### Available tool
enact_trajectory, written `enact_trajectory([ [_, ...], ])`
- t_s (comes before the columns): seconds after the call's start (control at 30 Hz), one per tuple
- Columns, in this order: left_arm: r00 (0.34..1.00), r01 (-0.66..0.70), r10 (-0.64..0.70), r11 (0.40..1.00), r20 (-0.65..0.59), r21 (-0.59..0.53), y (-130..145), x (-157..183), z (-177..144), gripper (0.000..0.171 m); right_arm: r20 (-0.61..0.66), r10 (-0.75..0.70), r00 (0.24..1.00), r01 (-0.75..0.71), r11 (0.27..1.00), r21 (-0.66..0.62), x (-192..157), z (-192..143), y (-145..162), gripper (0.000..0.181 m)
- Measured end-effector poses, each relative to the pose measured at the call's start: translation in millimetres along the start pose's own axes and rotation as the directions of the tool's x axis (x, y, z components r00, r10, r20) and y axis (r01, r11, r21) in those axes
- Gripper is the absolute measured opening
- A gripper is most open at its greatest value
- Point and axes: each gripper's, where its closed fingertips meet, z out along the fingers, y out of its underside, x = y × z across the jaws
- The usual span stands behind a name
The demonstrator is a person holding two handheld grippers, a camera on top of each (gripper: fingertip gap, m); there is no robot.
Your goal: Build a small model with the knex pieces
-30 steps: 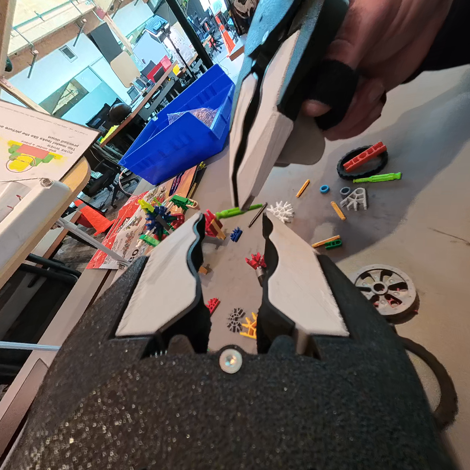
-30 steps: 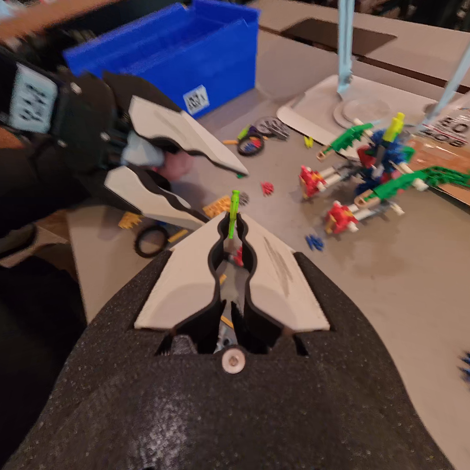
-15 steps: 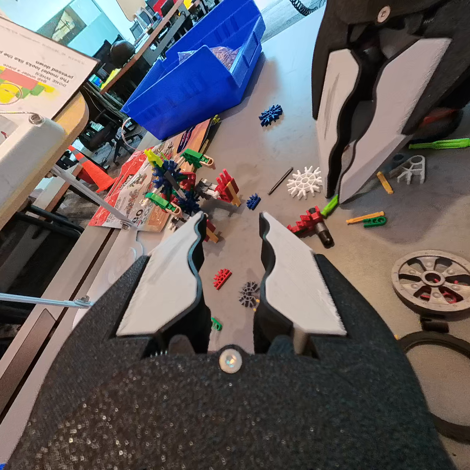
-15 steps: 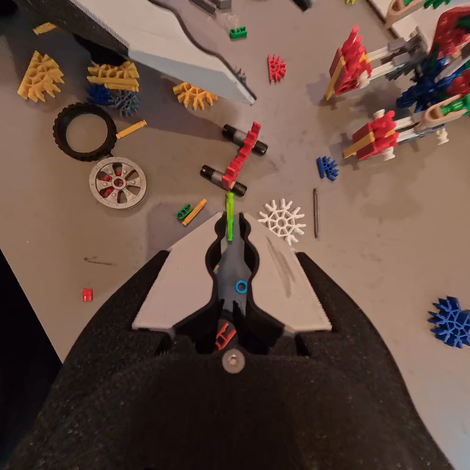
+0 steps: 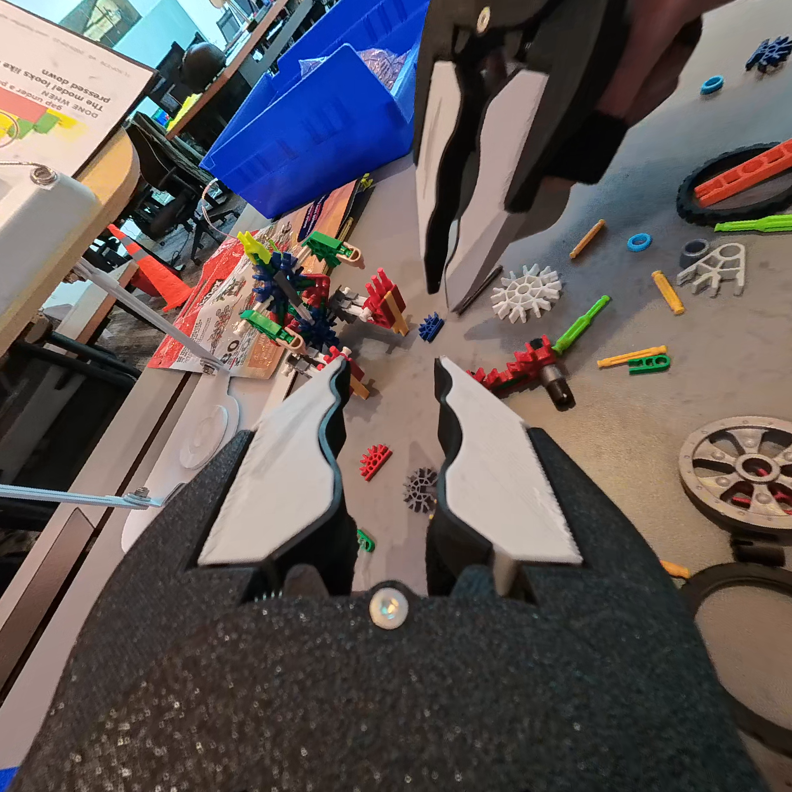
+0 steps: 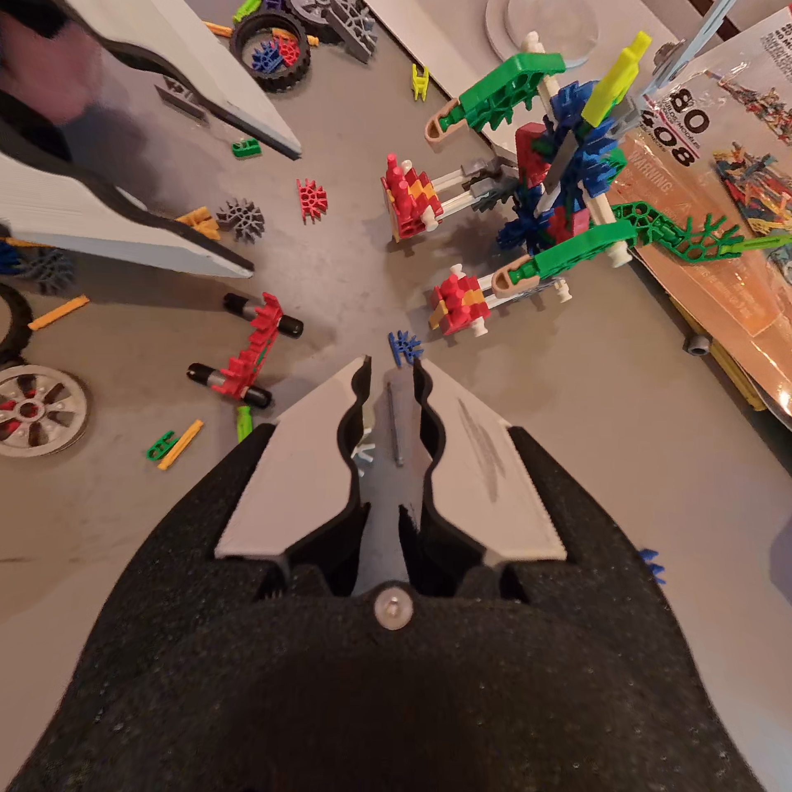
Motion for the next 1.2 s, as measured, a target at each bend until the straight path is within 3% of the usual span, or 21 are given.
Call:
enact_trajectory([
  [0.3,1.0,-0.014,0.014,1.0,-0.006,-0.008,0.5,3.0,1.5,0.036,0.0,0.014,1.0,-0.014,0.999,-0.032,5.5,21.8,3.1,0.021],
  [0.53,1.0,-0.016,0.016,1.0,-0.008,-0.019,3.0,3.3,2.8,0.036,-0.003,-0.003,1.0,0.003,1.0,-0.031,4.8,21.3,3.7,0.012],
  [1.2,1.0,-0.019,0.018,0.999,-0.011,-0.045,9.7,3.5,6.9,0.036,0.011,0.032,0.999,-0.032,0.999,0.006,1.8,40.8,-17.9,0.025],
])
